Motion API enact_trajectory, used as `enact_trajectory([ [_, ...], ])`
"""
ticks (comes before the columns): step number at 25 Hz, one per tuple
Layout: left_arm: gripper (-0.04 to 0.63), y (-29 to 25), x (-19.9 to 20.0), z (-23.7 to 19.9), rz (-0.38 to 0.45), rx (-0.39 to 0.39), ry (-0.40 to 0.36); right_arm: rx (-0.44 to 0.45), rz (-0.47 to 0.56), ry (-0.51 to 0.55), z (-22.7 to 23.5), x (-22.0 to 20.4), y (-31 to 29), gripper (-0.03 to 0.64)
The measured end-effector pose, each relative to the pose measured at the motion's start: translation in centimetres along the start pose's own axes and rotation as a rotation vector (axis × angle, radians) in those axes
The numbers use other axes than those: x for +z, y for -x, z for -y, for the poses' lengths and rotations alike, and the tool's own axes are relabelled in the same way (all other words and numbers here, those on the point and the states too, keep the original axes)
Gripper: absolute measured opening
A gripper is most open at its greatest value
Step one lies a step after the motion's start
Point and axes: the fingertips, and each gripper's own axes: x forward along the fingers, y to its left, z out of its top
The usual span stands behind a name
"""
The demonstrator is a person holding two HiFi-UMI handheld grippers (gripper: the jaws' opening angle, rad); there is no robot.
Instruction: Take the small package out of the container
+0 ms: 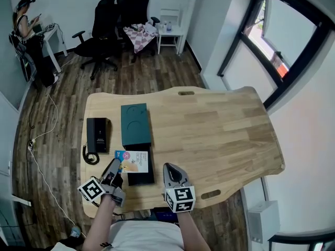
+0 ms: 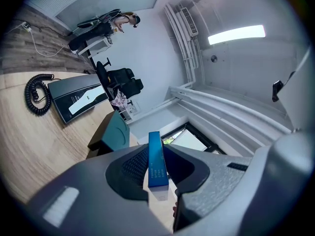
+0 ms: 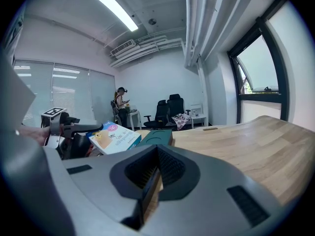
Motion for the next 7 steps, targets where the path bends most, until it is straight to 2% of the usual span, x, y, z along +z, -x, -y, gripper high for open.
enact_trajectory([
  [7, 0.094, -0.12, 0.14, -0.37, -0.017, 0.013, -0.023, -0.004, -0.007, -0.008, 0.13, -0.20, -0.56, 0.006],
])
